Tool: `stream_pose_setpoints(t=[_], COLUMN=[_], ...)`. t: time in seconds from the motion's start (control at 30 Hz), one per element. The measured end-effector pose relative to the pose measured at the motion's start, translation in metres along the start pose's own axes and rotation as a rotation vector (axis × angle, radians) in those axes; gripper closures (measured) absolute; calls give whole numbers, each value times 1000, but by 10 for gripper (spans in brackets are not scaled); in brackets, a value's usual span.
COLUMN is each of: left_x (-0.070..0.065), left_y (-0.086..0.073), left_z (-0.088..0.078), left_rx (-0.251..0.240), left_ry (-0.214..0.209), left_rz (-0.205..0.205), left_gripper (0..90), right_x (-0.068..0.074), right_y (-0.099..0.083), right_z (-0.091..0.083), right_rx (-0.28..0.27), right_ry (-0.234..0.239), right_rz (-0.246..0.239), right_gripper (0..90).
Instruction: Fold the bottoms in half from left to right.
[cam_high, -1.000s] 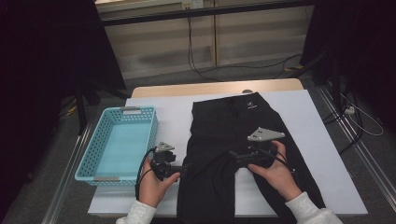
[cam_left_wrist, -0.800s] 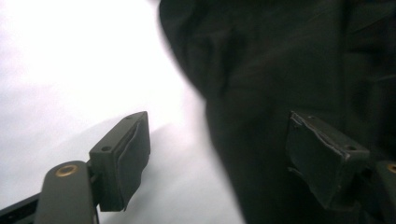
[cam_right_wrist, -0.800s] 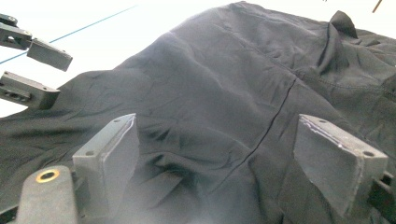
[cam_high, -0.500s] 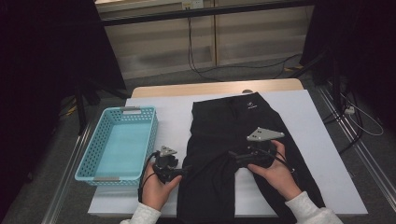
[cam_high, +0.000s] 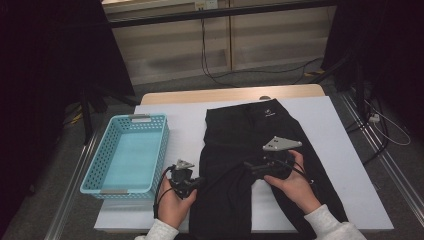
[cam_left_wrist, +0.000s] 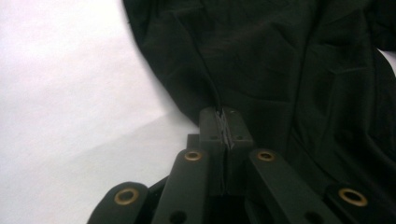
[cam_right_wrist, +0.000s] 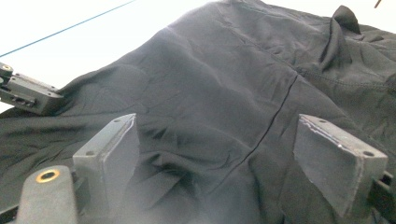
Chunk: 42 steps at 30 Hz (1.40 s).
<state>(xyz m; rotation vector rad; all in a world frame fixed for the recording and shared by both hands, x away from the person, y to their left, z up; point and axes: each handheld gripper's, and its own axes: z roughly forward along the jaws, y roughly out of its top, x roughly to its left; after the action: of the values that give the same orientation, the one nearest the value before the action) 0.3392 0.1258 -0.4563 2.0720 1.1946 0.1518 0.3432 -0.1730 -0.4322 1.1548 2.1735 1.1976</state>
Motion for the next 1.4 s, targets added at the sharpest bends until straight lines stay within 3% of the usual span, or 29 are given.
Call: stream_pose_setpoints(t=[0.37,0.5,0.73,1.07,1.4], left_x=[-2,-3,-12,-17,-18], left_y=[13,13,16,18,18], left_z=[-14,-12,-12,-8,-7], left_rx=[-52,-40,-63,-59,-65], left_ry=[-75,-86,-115,-156,-174], left_rz=[-36,-25,-5,5,11], left_gripper=[895,895,894,895,896], right_x=[-8,-9,-8,-4,-6], right_y=[0,1,7,23,41], right_z=[7,12,19,44,69], right_rx=[19,24,18,18,26], right_ry=[-30,-43,-49,-25,-51], right_rz=[14,21,35,64,52], right_gripper=[148,148,148,138,133])
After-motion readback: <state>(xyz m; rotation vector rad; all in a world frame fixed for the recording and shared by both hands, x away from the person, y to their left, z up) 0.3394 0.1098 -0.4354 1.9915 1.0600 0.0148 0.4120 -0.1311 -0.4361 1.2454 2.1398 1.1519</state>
